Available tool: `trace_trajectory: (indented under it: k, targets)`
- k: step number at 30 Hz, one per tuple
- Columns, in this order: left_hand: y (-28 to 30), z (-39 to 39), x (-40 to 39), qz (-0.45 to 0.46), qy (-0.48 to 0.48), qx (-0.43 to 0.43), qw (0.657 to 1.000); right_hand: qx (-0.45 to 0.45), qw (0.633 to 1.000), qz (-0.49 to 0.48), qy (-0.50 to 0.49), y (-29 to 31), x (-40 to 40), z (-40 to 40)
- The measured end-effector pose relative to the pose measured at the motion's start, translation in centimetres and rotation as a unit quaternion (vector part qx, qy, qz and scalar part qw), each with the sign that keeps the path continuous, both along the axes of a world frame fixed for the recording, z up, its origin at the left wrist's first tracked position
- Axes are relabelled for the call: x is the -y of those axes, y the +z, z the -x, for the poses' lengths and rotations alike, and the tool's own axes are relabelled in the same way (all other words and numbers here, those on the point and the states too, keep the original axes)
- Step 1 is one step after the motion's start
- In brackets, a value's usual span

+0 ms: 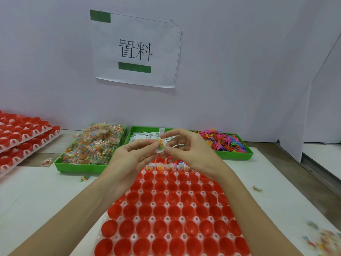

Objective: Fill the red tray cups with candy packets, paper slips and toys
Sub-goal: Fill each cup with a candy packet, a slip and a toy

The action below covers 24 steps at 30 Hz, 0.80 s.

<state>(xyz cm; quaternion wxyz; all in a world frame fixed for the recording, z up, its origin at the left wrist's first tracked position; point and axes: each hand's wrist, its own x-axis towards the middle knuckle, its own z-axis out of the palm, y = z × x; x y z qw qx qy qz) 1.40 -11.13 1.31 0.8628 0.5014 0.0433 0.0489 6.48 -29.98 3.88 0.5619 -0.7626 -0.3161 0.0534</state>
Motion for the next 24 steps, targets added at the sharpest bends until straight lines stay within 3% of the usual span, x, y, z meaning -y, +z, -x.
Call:
trace_trajectory:
  k: [5,8,13,18,24]
  targets:
    - [0.2,0.2,-0.1,-0.037,0.004,0.017,0.999,0.003,0.997,0.077,-0.021,0.3,1.4,-1.7]
    - [0.2,0.0,-0.5,-0.04,0.005,0.011,0.999,0.001,0.984,0.129,-0.125,0.2,3.0,-5.2]
    - [-0.2,-0.2,-0.6,-0.051,-0.009,0.005,0.999,0.039,0.927,0.249,-0.279,-0.7,6.6,-11.6]
    - [-0.5,-0.3,-0.8,-0.059,-0.014,0.001,0.998,0.092,0.877,0.412,-0.23,-1.7,8.1,-14.2]
    - [-0.5,-0.5,-1.2,-0.085,-0.037,0.002,0.996,0.096,0.869,0.449,-0.183,-2.9,7.0,-15.4]
